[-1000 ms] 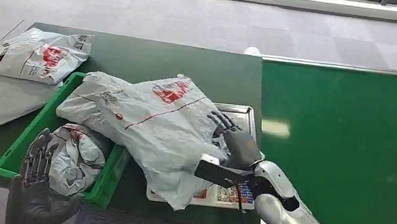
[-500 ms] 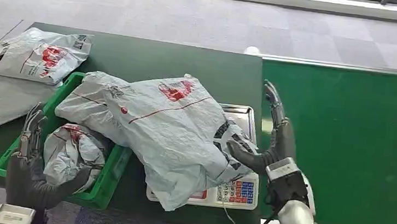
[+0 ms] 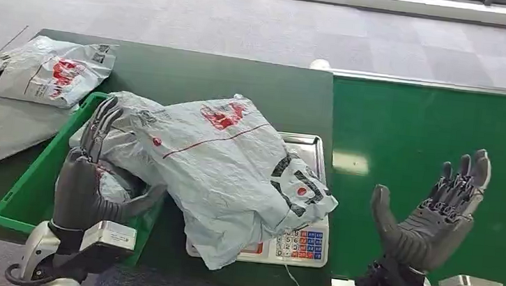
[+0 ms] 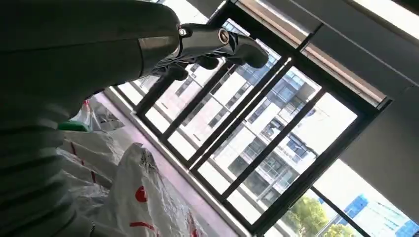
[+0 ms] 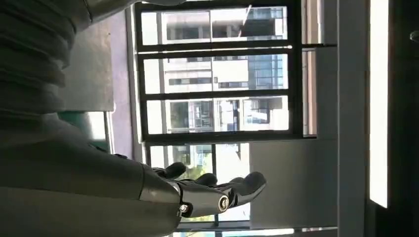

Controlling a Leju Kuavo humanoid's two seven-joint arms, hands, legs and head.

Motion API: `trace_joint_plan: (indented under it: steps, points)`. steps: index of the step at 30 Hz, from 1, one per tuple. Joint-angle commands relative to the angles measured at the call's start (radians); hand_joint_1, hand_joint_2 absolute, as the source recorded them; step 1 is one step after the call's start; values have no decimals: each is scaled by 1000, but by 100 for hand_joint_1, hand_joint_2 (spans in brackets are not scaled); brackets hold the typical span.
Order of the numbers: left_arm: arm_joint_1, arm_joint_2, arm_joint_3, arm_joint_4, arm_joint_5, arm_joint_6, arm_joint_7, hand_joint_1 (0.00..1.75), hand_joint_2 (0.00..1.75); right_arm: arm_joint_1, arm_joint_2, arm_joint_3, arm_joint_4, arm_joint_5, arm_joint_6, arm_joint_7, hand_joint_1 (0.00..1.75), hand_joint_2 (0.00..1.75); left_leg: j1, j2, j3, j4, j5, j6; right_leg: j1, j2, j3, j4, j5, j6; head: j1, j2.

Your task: Moved the parcel from conveyor to table for the left to box.

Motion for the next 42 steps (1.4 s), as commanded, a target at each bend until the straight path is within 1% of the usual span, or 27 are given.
trace_joint_plan:
  steps: [1,2,3,4,6,7,8,9,10,11,12,13,14,15,16,17,19,23,26,27,28,38,39,42]
  points:
    - [-46,40,-59,56,0,-2,6,0,175,4,28,-35,-1,-5,-2,-1,0,175,0,-1,0,-1,1,0,0,-2,1,-1,0,-1,0,0]
    - [-46,40,-59,56,0,-2,6,0,175,4,28,-35,-1,-5,-2,-1,0,175,0,-2,0,-2,1,0,0,-2,1,-1,0,-1,0,0]
    - [-74,48,-81,73,-53,-43,66,0,175,28,51,-61,-13,-33,-13,-17,0,175,0,-2,1,-3,2,0,0,-2,1,-3,1,-1,0,0]
    - [-127,47,-118,120,-125,-105,160,0,175,63,82,-95,-39,-49,-13,-21,0,175,0,-2,0,-1,1,0,0,-2,1,-1,0,-1,0,0]
    - [-222,17,-178,247,-193,-215,255,0,175,109,127,-142,-66,-62,-13,-21,0,175,0,-7,-1,-2,2,0,0,-7,2,-2,0,-1,0,0]
    - [-262,-12,-201,324,-209,-237,264,0,175,121,139,-154,-70,-67,-13,-21,0,175,0,-9,0,-1,2,0,0,-9,2,-1,-1,-1,0,0]
    - [-297,-43,-223,404,-219,-255,262,0,175,130,173,-184,-89,-66,-13,-21,0,175,0,-14,-1,-2,4,0,0,-14,2,-2,-1,-1,0,0]
    - [-340,-89,-247,506,-243,-280,277,0,175,128,104,-127,-67,-82,-13,-21,0,175,0,-14,0,-3,4,0,0,-14,3,-4,0,-1,0,0]
    - [-361,-116,-254,558,-250,-293,286,0,175,124,119,-144,-83,-77,-13,-21,0,175,-1,-11,0,-1,3,1,0,-11,2,-2,-1,0,0,0]
    - [-403,-158,-274,650,-271,-326,311,0,175,117,117,-141,-85,-57,-13,-21,0,175,-1,-15,0,-3,5,1,0,-16,3,-4,0,0,0,0]
    - [-417,-176,-278,688,-278,-346,324,0,175,114,105,-124,-78,-69,-13,-21,0,175,-1,-13,0,-3,5,1,0,-14,3,-4,1,0,0,0]
    - [-459,-212,-297,788,-309,-388,355,0,175,103,106,-113,-68,-46,-13,-21,0,175,-1,-10,0,-1,3,1,-1,-11,2,-2,0,0,0,0]
    - [-477,-232,-303,840,-324,-405,362,0,175,96,105,-100,-57,-26,-13,-21,0,175,0,-11,0,-2,4,2,0,-11,3,-4,1,0,0,0]
    - [-510,-265,-319,940,-358,-439,375,0,175,79,113,-84,-45,3,-13,-21,0,175,-1,-10,0,-1,4,2,-1,-10,4,-3,2,1,0,0]
    - [-526,-294,-316,1015,-374,-429,372,0,175,69,123,-71,-35,21,-13,-21,0,175,-1,-6,0,0,3,2,-1,-7,3,-2,2,1,0,0]
    - [-535,-313,-312,1067,-379,-416,363,0,175,62,133,-66,-32,43,-13,-21,0,175,-1,-8,1,-2,4,2,-1,-8,4,-3,3,1,0,0]
    - [-543,-322,-304,1124,-388,-396,355,0,175,55,133,-51,-28,59,-13,-21,0,175,-3,-6,1,-1,4,2,-3,-6,2,-2,4,2,0,0]
    - [-530,-294,-283,1134,-382,-409,320,0,175,55,132,-40,-2,127,-13,-21,0,175,-2,0,1,-1,3,2,-2,0,2,-2,4,1,0,0]
    - [-532,-284,-268,1154,-388,-407,319,0,175,78,149,-33,8,151,-13,-21,0,175,-2,0,2,-3,3,2,-1,0,2,-4,5,1,0,0]
    - [-533,-286,-262,1160,-388,-405,319,49,175,84,153,-35,4,152,-13,-21,0,175,-2,0,2,-2,2,2,-1,0,2,-2,4,1,0,0]
    - [-534,-289,-258,1164,-392,-402,319,169,175,90,158,-40,-4,156,-13,-21,0,175,-1,0,2,-4,3,2,0,1,3,-4,5,1,0,0]
    - [-535,-293,-259,1161,-394,-402,319,169,175,94,154,-39,-9,155,-13,-21,0,175,-1,1,1,-3,4,2,-1,1,1,-3,5,1,0,0]
    - [-532,-294,-255,1156,-395,-400,319,175,175,92,156,-43,-9,156,-13,-21,0,175,-1,0,1,-2,4,2,-1,1,2,-2,5,1,0,0]
    - [-527,-296,-245,1142,-397,-401,319,175,175,101,155,-51,-21,163,-13,-21,0,175,-1,0,1,-2,4,1,-1,1,2,-2,5,1,0,0]
